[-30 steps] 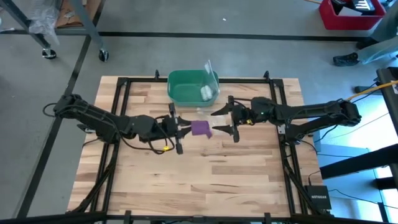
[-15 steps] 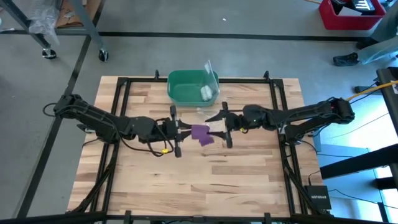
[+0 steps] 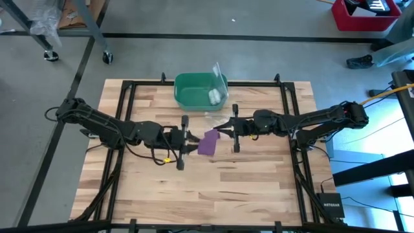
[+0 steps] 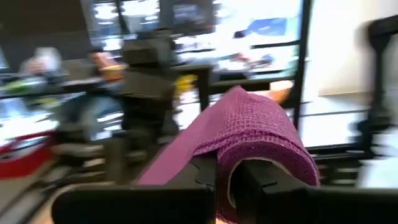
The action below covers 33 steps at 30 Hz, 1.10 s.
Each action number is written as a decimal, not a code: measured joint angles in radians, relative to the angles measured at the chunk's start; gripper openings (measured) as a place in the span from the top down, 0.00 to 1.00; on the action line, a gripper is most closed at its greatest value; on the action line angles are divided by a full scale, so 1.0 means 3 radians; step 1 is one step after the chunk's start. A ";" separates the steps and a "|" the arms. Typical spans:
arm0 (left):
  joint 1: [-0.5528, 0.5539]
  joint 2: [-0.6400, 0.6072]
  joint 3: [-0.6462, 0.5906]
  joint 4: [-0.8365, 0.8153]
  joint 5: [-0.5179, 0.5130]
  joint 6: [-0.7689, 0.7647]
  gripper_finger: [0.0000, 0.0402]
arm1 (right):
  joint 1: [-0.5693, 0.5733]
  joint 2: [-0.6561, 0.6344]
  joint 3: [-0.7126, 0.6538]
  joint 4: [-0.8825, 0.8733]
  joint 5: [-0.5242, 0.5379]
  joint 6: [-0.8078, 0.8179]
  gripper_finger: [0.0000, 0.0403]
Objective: Roll bandage
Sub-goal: Roll the violet bandage
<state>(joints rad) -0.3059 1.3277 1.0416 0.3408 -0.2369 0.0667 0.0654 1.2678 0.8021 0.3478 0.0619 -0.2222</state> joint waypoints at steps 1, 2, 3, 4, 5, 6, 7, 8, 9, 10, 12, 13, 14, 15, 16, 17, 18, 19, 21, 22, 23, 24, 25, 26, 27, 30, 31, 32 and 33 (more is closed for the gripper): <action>0.0000 0.0002 0.0000 0.0042 0.0126 -0.0035 0.96 | 0.0000 0.0000 0.0000 0.0001 0.0001 -0.0003 0.98; 0.0000 0.0003 0.0000 0.0109 0.0217 -0.0055 0.96 | 0.0000 0.0000 0.0000 0.0001 0.0000 -0.0024 0.99; -0.0007 0.0003 0.0000 0.0180 0.0284 -0.0074 0.96 | 0.0000 0.0003 0.0000 0.0002 -0.0002 -0.0044 0.98; -0.0014 0.0003 0.0000 0.0257 0.0329 -0.0075 0.96 | 0.0002 0.0027 0.0000 0.0021 -0.0004 -0.0051 0.98; -0.0027 0.0003 0.0000 0.0349 0.0349 -0.0067 0.96 | 0.0003 0.0041 0.0003 0.0029 -0.0006 -0.0051 0.98; -0.0037 0.0003 0.0000 0.0425 0.0345 -0.0022 0.96 | 0.0003 0.0051 0.0002 0.0002 -0.0006 -0.0052 0.98; -0.0044 0.0003 -0.0001 0.0506 0.0325 0.0018 0.96 | 0.0003 0.0077 0.0001 0.0007 -0.0006 -0.0055 0.99; -0.0051 0.0003 -0.0001 0.0604 0.0274 0.0075 0.96 | 0.0003 0.0092 0.0002 0.0028 -0.0006 -0.0055 0.99; -0.0053 0.0003 -0.0001 0.0695 0.0185 0.0133 0.96 | 0.0003 0.0095 0.0003 0.0013 -0.0006 -0.0053 0.99; -0.0053 0.0003 -0.0001 0.0783 0.0075 0.0184 0.96 | 0.0003 0.0097 0.0003 0.0007 -0.0010 -0.0047 0.99; -0.0053 -0.0006 -0.0001 0.0861 -0.0159 0.0357 0.96 | 0.0003 0.0102 0.0004 0.0031 -0.0032 -0.0043 0.99; -0.0053 -0.0013 -0.0001 0.0835 -0.0287 0.0449 0.96 | 0.0003 0.0104 0.0004 0.0029 -0.0038 -0.0037 0.99; -0.0050 -0.0015 -0.0001 0.0774 -0.0424 0.0512 0.96 | 0.0003 0.0105 0.0004 0.0043 -0.0061 -0.0002 0.99; -0.0041 -0.0017 -0.0001 0.0709 -0.0545 0.0553 0.96 | 0.0003 0.0108 0.0004 0.0071 -0.0097 0.0049 0.99; -0.0031 -0.0019 -0.0001 0.0628 -0.0654 0.0588 0.96 | 0.0003 0.0108 0.0004 0.0100 -0.0128 0.0119 0.99; -0.0028 -0.0019 -0.0001 0.0548 -0.0756 0.0615 0.96 | 0.0003 0.0108 0.0004 0.0146 -0.0156 0.0175 0.98; -0.0028 -0.0019 -0.0001 0.0479 -0.0827 0.0638 0.96 | 0.0003 0.0108 0.0004 0.0173 -0.0179 0.0221 0.97; -0.0028 -0.0019 -0.0001 0.0418 -0.0887 0.0656 0.96 | 0.0003 0.0108 0.0004 0.0174 -0.0181 0.0285 0.96; -0.0025 -0.0019 -0.0001 0.0347 -0.0950 0.0661 0.96 | 0.0003 0.0108 0.0005 0.0177 -0.0182 0.0448 0.94; -0.0025 -0.0019 -0.0001 0.0341 -0.0960 0.0661 0.96 | 0.0003 0.0108 0.0005 0.0179 -0.0180 0.0525 0.93; -0.0025 -0.0019 -0.0001 0.0344 -0.0962 0.0661 0.96 | 0.0001 0.0108 0.0005 0.0184 -0.0180 0.0600 0.91; -0.0025 -0.0019 -0.0001 0.0347 -0.0962 0.0660 0.96 | -0.0001 0.0108 0.0005 0.0187 -0.0180 0.0656 0.89; -0.0025 -0.0019 -0.0001 0.0348 -0.0963 0.0660 0.96 | -0.0001 0.0108 0.0006 0.0187 -0.0180 0.0714 0.87; -0.0026 -0.0019 -0.0001 0.0347 -0.0966 0.0658 0.96 | -0.0001 0.0108 0.0006 0.0184 -0.0180 0.0726 0.84; -0.0026 -0.0019 -0.0001 0.0347 -0.0967 0.0658 0.96 | -0.0001 0.0108 0.0006 0.0176 -0.0180 0.0731 0.81; -0.0026 -0.0019 -0.0001 0.0342 -0.0968 0.0654 0.96 | -0.0001 0.0108 0.0006 0.0177 -0.0181 0.0729 0.70; -0.0026 -0.0020 -0.0001 0.0335 -0.0969 0.0652 0.96 | -0.0001 0.0108 0.0006 0.0175 -0.0182 0.0728 0.66; -0.0026 -0.0020 -0.0001 0.0325 -0.0970 0.0652 0.96 | -0.0001 0.0108 0.0006 0.0170 -0.0181 0.0726 0.62; -0.0026 -0.0020 -0.0001 0.0319 -0.0970 0.0652 0.96 | -0.0001 0.0108 0.0006 0.0164 -0.0182 0.0717 0.59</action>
<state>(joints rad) -0.3138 1.3216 1.0412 0.4364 -0.5278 0.2623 0.0650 1.3003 0.8040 0.3970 0.0074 -0.0071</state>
